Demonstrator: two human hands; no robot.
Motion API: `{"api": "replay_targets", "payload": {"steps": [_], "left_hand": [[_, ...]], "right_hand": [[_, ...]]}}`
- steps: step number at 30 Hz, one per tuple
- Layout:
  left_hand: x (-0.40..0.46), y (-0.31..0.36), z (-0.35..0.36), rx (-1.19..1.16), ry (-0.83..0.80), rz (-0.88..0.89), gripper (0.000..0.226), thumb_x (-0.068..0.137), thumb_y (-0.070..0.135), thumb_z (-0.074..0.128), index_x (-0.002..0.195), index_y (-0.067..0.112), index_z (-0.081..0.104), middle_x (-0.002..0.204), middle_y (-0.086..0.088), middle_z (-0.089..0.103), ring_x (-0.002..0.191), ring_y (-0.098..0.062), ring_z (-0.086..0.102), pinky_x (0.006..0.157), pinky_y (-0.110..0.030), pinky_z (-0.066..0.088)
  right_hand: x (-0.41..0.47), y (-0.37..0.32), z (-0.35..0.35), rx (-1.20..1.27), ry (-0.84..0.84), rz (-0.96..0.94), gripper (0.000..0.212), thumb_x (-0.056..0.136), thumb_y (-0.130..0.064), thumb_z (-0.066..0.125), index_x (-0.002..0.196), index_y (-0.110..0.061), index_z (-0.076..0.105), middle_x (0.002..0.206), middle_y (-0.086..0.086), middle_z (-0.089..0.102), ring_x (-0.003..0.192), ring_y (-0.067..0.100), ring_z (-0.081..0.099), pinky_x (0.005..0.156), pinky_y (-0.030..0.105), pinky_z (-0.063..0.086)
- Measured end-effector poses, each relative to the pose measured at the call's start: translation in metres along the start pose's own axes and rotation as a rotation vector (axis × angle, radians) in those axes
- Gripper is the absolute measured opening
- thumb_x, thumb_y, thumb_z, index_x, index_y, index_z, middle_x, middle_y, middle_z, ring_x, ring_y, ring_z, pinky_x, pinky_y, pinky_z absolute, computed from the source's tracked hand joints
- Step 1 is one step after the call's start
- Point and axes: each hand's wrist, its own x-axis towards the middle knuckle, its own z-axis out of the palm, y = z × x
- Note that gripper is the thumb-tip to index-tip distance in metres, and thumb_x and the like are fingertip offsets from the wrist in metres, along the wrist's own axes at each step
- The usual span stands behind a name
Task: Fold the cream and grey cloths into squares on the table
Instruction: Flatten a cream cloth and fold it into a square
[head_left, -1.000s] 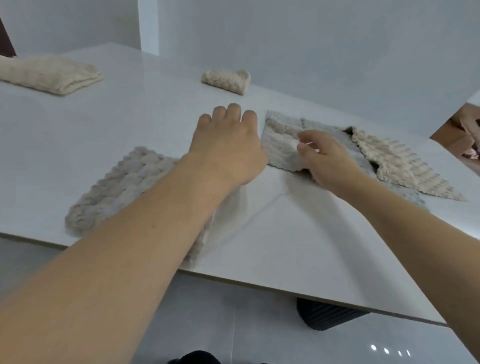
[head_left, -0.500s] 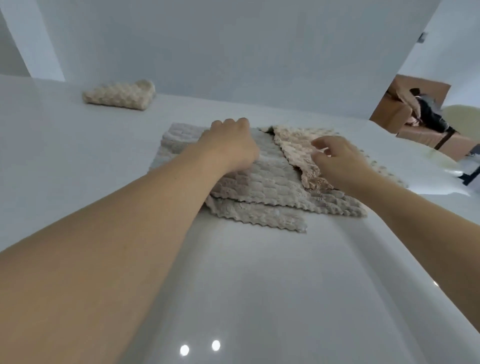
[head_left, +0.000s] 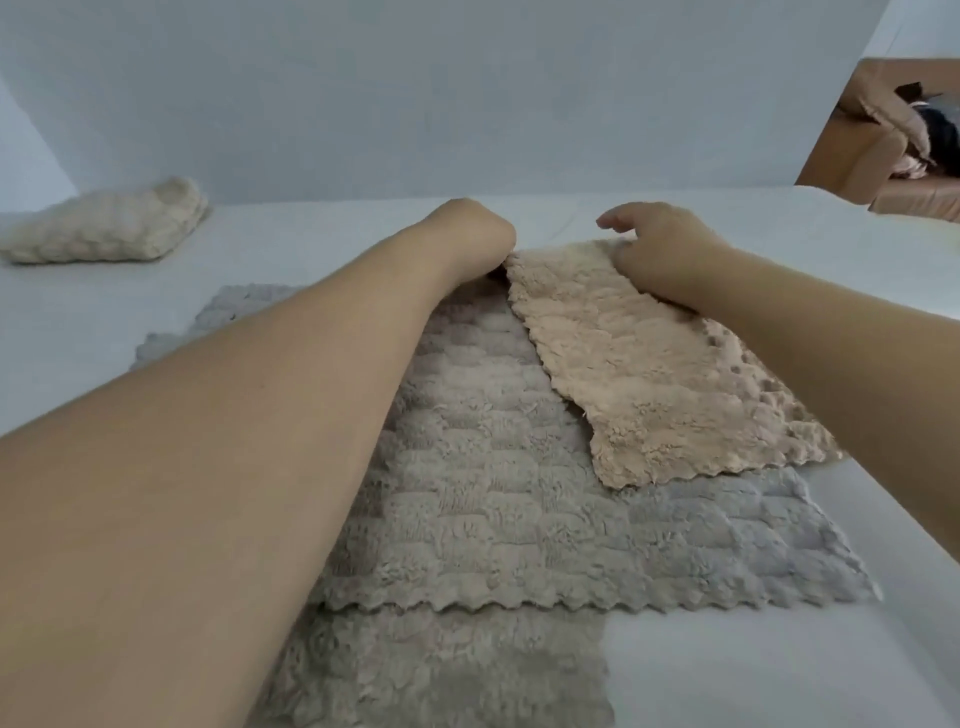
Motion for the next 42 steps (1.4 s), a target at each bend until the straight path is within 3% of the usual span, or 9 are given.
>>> {"api": "replay_targets", "payload": {"steps": [5,11,14,21,26,31,37,39,42], "left_hand": [[0.024,0.0,0.009,0.108,-0.063,-0.004,0.009,0.088,0.02,0.058,0.092,0.012,0.057,0.085,-0.003,0.05,0.072,-0.021,0.046,0.06,-0.029,0.038],[0.034,0.009,0.015,0.031,-0.032,-0.022,0.022,0.082,0.02,0.06,0.1,0.009,0.067,0.098,-0.008,0.068,0.081,-0.024,0.058,0.071,-0.034,0.047],[0.032,0.016,0.022,-0.046,-0.035,-0.028,0.024,0.084,0.022,0.062,0.103,0.009,0.067,0.103,-0.011,0.069,0.085,-0.023,0.062,0.07,-0.031,0.047],[0.01,0.042,0.022,-0.135,0.114,0.028,0.011,0.085,0.002,0.047,0.086,0.012,0.048,0.071,-0.003,0.043,0.059,-0.021,0.041,0.053,-0.027,0.032],[0.001,0.065,-0.018,-0.023,0.505,0.178,0.02,0.076,-0.003,0.037,0.085,0.015,0.037,0.076,0.005,0.034,0.064,-0.012,0.03,0.054,-0.028,0.023],[-0.027,0.093,-0.073,-0.073,0.829,0.552,0.032,0.07,-0.001,0.03,0.075,0.03,0.024,0.078,0.006,0.039,0.072,-0.011,0.043,0.058,-0.03,0.029],[-0.089,0.051,-0.057,0.008,0.631,0.63,0.017,0.066,-0.004,0.038,0.071,0.012,0.036,0.075,-0.017,0.051,0.072,-0.029,0.049,0.059,-0.044,0.036],[-0.111,0.034,-0.043,-0.052,0.339,0.49,0.019,0.064,0.001,0.043,0.061,0.017,0.032,0.06,-0.007,0.038,0.057,-0.02,0.037,0.052,-0.036,0.026],[-0.141,0.019,-0.023,0.092,-0.242,0.213,0.02,0.071,0.006,0.054,0.058,0.02,0.046,0.057,0.003,0.043,0.05,-0.009,0.04,0.05,-0.027,0.032]], "right_hand": [[0.031,0.007,0.011,-0.127,-0.088,-0.038,0.033,0.086,-0.026,0.045,0.116,-0.022,0.058,0.124,0.006,0.05,0.116,0.031,0.044,0.098,0.041,0.039],[0.047,0.017,0.011,-0.07,-0.027,-0.16,0.016,0.085,-0.035,0.052,0.079,-0.022,0.044,0.088,-0.001,0.049,0.087,0.025,0.046,0.069,0.034,0.035],[0.044,0.025,0.006,0.087,0.045,-0.201,0.009,0.08,-0.021,0.049,0.088,-0.021,0.046,0.083,-0.002,0.054,0.08,0.025,0.05,0.061,0.033,0.036],[0.031,0.036,-0.025,-0.057,0.097,-0.265,0.025,0.091,-0.026,0.053,0.115,-0.017,0.051,0.095,0.0,0.054,0.091,0.024,0.049,0.086,0.035,0.032],[0.039,0.031,-0.059,-0.09,0.339,-0.224,0.025,0.085,-0.009,0.049,0.107,-0.018,0.058,0.11,0.007,0.053,0.106,0.029,0.05,0.088,0.034,0.031],[0.019,0.0,-0.111,0.443,0.735,-0.325,0.034,0.079,-0.001,0.036,0.105,-0.013,0.055,0.095,-0.006,0.056,0.086,0.016,0.053,0.076,0.031,0.043],[-0.042,-0.006,-0.096,0.682,0.366,-0.32,0.032,0.078,0.005,0.039,0.086,-0.012,0.065,0.055,-0.014,0.043,0.046,0.001,0.039,0.046,0.013,0.029],[-0.06,0.006,-0.091,0.552,-0.027,-0.224,0.024,0.078,0.001,0.045,0.077,-0.013,0.064,0.057,-0.007,0.048,0.049,0.005,0.043,0.041,0.019,0.035],[-0.076,0.026,-0.086,0.233,-0.557,-0.109,0.005,0.072,-0.009,0.057,0.068,-0.009,0.059,0.065,0.006,0.052,0.065,0.02,0.046,0.065,0.033,0.038]]}}
